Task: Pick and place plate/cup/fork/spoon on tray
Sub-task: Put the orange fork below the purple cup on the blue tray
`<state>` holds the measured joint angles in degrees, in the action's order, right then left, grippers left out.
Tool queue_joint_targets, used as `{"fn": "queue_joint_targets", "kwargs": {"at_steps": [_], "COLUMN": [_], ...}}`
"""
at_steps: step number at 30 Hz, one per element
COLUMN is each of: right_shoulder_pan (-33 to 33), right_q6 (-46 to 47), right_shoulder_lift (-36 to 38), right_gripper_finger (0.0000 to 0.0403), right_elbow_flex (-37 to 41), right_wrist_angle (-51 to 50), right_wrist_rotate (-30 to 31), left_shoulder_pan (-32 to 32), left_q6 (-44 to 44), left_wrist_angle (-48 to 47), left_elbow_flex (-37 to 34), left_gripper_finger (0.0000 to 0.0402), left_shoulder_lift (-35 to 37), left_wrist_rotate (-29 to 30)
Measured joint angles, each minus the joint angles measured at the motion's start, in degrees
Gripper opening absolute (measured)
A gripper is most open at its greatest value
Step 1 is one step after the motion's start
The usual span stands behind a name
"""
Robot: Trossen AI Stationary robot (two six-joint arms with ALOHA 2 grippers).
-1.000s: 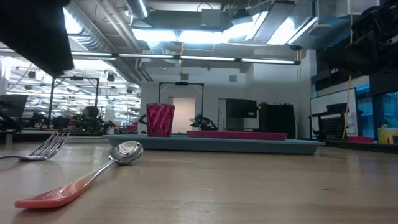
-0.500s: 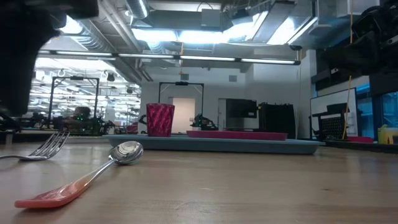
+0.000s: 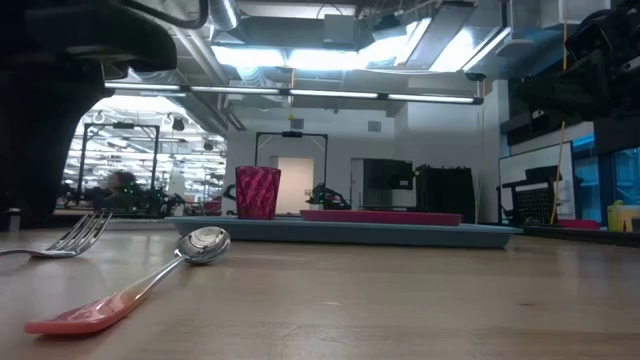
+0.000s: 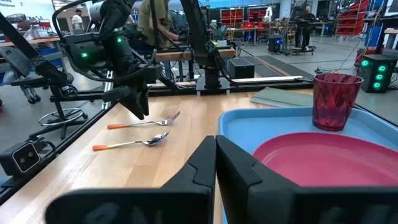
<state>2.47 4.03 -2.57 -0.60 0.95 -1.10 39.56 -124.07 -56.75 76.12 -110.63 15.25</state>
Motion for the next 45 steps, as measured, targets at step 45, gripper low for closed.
{"fn": "queue_joint_targets", "kwargs": {"at_steps": [45], "right_shoulder_pan": [0.0], "right_q6": [0.0], "right_shoulder_lift": [0.0], "right_gripper_finger": [0.0017], "right_elbow_flex": [0.0], "right_wrist_angle": [0.0], "right_wrist_rotate": [0.0], "left_shoulder_pan": [-4.0], "left_q6": [2.8], "left_wrist_angle": [4.9], "left_elbow_flex": [-5.4], "left_gripper_finger": [0.0069], "left_shoulder_lift": [-1.3], "left_wrist_rotate": [-5.4]}}
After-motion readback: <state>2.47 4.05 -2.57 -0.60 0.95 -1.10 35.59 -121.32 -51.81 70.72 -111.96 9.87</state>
